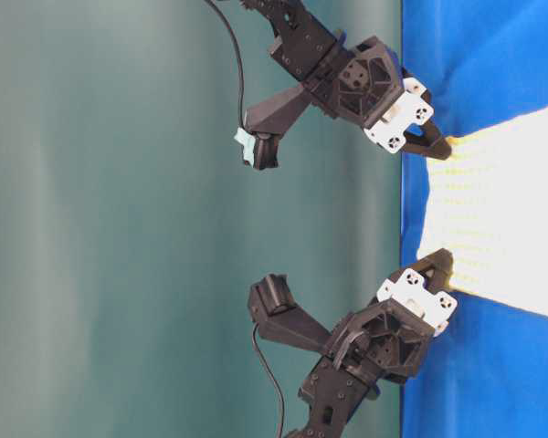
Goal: Fold the yellow towel.
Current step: 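Pinch the strip's top corners with both grippers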
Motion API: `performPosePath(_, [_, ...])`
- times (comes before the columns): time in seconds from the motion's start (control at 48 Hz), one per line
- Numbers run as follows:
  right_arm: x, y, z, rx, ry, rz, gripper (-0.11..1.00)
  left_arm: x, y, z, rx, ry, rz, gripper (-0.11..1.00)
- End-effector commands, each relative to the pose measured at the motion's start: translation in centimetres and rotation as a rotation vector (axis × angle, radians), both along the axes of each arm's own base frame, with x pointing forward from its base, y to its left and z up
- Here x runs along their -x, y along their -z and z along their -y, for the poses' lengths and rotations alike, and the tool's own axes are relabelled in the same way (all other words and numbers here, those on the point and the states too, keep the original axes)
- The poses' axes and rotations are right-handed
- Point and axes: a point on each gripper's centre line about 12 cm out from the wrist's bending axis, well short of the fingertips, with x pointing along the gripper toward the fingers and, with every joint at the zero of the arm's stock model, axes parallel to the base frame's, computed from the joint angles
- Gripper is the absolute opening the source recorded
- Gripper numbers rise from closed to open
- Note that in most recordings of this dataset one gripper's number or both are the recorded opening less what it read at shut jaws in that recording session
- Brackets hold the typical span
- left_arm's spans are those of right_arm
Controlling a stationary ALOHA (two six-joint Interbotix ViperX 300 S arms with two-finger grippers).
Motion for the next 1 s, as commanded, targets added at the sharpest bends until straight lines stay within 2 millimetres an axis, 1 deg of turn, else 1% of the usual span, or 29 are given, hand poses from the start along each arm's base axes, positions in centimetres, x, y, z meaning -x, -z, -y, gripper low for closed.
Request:
performPosePath(0.0, [-0.6,-1.1,0.1,0.018,-0.002,0.038,0.02,-0.4,-1.0,0.0,-0.026,0.011,0.026,0.05])
performPosePath(0.208, [-0.7,-1.6,0.3,0.023,0.004,0.054,0.02,-0.4,-1.4,0.1,-0.031,0.016,0.030,0.05])
performPosePath(0.271, [-0.7,-2.1,0.4,0.029,0.006,0.065,0.02,-0.4,-1.9,0.2,-0.037,0.019,0.036,0.05])
performPosePath(0.416, [-0.6,-3.7,0.4,0.047,0.009,0.094,0.02,-0.4,-3.8,0.0,-0.081,0.035,0.052,0.05])
performPosePath(0.541, [-0.3,-4.9,0.4,0.061,0.011,0.114,0.02,-0.4,-4.8,-0.2,-0.103,0.038,0.068,0.05])
performPosePath(0.666, [-0.3,-5.1,0.4,0.060,0.011,0.112,0.02,-0.4,-5.2,-0.2,-0.103,0.035,0.077,0.05])
performPosePath(0.833, [0.0,-5.1,0.1,0.057,0.008,0.107,0.02,0.1,-5.3,0.4,-0.081,0.032,0.077,0.05])
performPosePath(0.874, [0.1,-5.1,-0.1,0.056,0.007,0.106,0.02,0.2,-5.5,0.9,-0.079,0.039,0.076,0.05])
performPosePath(0.979, [0.4,-5.4,-1.2,0.056,-0.015,0.109,0.02,0.6,-6.2,2.3,-0.078,0.064,0.082,0.05])
